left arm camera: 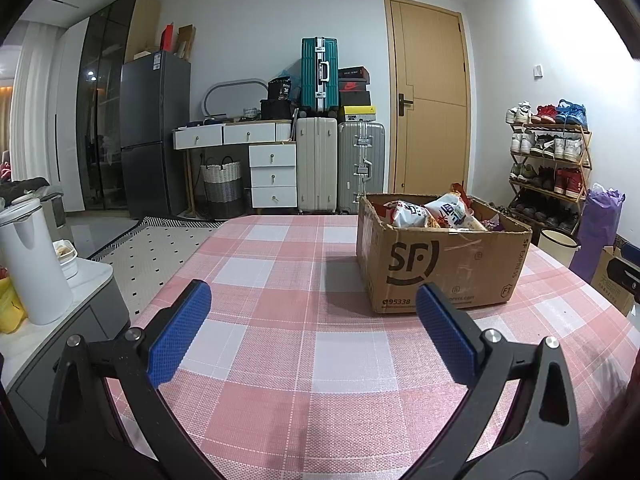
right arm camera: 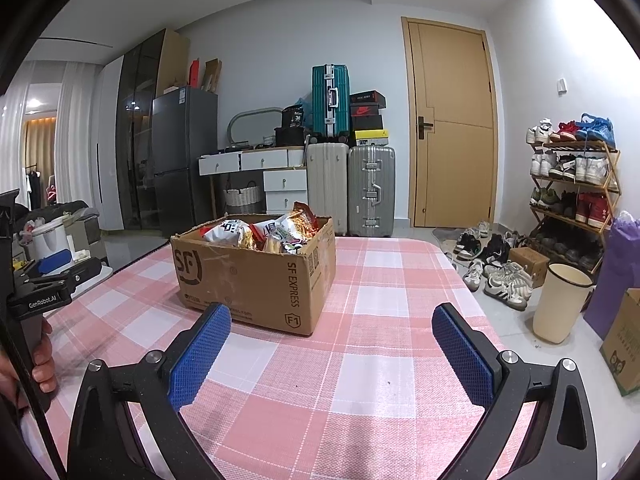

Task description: Organize snacks

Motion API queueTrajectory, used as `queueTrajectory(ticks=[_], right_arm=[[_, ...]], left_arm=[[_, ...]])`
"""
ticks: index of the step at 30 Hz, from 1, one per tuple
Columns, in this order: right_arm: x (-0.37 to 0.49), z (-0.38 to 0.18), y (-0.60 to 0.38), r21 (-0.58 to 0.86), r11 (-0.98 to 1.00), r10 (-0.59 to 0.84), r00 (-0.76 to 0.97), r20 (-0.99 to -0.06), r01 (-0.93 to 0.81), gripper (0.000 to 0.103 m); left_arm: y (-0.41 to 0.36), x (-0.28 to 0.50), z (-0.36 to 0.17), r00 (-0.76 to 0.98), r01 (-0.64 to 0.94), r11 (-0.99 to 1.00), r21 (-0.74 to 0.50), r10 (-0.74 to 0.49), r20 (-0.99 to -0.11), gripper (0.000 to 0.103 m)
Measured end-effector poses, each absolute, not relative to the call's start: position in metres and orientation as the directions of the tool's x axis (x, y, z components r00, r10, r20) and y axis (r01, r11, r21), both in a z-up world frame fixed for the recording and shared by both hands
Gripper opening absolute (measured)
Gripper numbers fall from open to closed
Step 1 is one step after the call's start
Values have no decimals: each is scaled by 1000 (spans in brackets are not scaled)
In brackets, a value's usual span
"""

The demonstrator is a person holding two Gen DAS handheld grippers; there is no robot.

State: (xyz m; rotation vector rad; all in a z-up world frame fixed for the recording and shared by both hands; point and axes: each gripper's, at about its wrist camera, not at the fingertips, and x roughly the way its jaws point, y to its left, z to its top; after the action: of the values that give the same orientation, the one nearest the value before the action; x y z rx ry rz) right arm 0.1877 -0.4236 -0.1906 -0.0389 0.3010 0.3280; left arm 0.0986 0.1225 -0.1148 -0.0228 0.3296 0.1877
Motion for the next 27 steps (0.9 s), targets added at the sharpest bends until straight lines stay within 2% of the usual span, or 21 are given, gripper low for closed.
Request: queueTrajectory(ticks=[27], right_arm=[[187, -190, -422, 16, 950, 302, 908, -290, -311, 103]], left_arm=[[123, 97, -115, 928, -196, 981, 9, 188, -322, 102]])
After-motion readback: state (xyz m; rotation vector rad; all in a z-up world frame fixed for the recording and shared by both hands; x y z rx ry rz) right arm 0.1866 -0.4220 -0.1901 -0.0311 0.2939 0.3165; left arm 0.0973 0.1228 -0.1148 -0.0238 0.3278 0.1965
